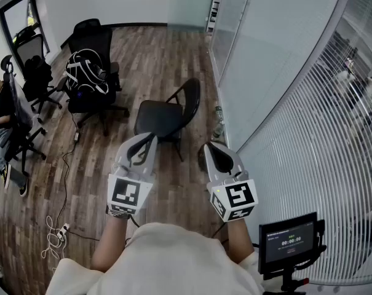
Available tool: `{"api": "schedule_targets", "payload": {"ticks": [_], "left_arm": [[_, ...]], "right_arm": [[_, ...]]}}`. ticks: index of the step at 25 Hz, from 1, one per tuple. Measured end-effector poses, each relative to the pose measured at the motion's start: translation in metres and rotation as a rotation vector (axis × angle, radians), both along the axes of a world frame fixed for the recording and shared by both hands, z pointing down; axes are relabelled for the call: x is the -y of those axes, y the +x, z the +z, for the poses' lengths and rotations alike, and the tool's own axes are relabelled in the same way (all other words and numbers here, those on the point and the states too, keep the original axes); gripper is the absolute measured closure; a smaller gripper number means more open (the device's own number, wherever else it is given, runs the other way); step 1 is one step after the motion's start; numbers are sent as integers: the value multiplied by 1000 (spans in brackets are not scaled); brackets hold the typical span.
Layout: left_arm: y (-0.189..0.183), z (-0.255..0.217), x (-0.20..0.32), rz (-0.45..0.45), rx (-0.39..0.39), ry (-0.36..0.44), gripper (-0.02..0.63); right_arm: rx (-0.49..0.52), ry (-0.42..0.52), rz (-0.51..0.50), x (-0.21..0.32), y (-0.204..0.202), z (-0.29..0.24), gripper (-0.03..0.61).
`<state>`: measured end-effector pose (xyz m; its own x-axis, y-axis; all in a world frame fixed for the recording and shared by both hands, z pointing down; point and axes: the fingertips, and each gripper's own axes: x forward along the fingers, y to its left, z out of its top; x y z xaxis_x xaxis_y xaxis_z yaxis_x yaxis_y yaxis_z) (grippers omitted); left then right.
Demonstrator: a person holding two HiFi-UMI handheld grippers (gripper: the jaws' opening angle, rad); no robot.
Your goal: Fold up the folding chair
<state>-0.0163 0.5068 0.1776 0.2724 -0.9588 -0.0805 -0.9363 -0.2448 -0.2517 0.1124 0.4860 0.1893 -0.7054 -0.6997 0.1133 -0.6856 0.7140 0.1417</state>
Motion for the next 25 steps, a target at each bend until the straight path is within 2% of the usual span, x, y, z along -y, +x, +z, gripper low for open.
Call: {"api": "schedule_targets", "payload": {"ticks": [3,10,15,20,25], "left_arm": [[0,-2,1,5,-7,-1,615],[-10,-5,-3,3,-13,-17,615],[-26,-1,-13,-7,-28,-39,615],[-52,5,-21,-13,-52,-68,615],[-67,21,-45,-7,-57,-56,615]], "right_arm": [[4,-12,0,0,1,-2,577],[149,-48,-11,-1,-2,-23,575],[181,-83,-13,-6,-11,-24,576],[127,-82,-47,-20,-39,-22,577],[44,-6,-52,-52,-57,-6,575]]}}
